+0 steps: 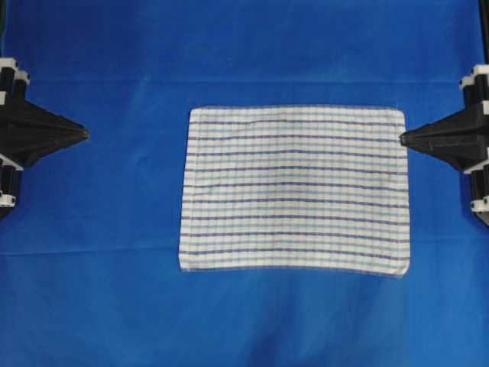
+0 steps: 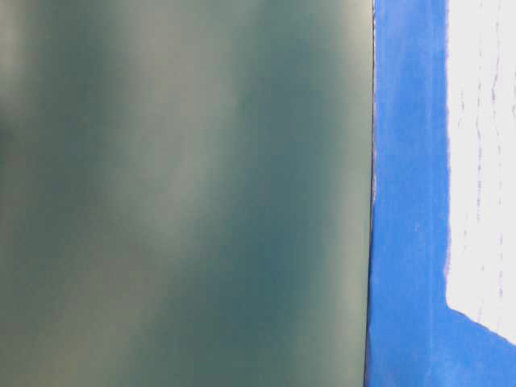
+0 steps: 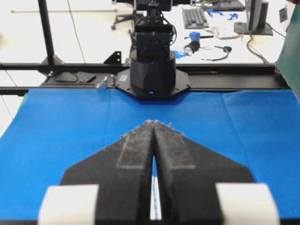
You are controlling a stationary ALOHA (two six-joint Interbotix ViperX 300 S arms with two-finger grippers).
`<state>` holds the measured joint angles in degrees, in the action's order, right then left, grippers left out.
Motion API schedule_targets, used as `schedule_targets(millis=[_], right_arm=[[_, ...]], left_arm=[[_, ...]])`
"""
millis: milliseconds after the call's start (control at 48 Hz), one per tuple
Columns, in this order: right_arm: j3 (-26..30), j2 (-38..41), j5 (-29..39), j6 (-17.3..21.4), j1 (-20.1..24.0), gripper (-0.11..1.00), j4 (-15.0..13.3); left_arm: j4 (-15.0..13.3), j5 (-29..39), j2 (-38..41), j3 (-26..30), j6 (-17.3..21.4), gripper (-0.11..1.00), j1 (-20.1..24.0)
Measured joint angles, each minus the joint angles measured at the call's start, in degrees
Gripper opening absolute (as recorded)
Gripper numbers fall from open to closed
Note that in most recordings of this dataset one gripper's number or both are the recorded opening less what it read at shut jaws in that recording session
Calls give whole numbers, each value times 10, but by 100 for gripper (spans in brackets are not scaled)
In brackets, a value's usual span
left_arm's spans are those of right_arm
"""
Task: Fold the blue towel.
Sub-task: 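Move both grippers to the towel's top-left and top-right corners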
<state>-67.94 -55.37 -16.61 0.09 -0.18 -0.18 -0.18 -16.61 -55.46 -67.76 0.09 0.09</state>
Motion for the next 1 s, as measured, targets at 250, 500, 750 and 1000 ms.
schedule_targets(millis=[250, 500, 750, 1000], right_arm=[[9, -4, 47, 6, -26, 0, 2], [10, -5, 135, 33, -97, 0, 5], [9, 12, 246, 62, -186, 18, 5], [-8, 91, 310, 69, -269, 61, 4]], left_arm=[[-13, -8, 47, 0, -5, 0, 8], [-14, -26, 121, 2, -5, 0, 67], [-17, -33, 243, 35, -24, 28, 116], [-17, -34, 379, 82, -44, 89, 162]])
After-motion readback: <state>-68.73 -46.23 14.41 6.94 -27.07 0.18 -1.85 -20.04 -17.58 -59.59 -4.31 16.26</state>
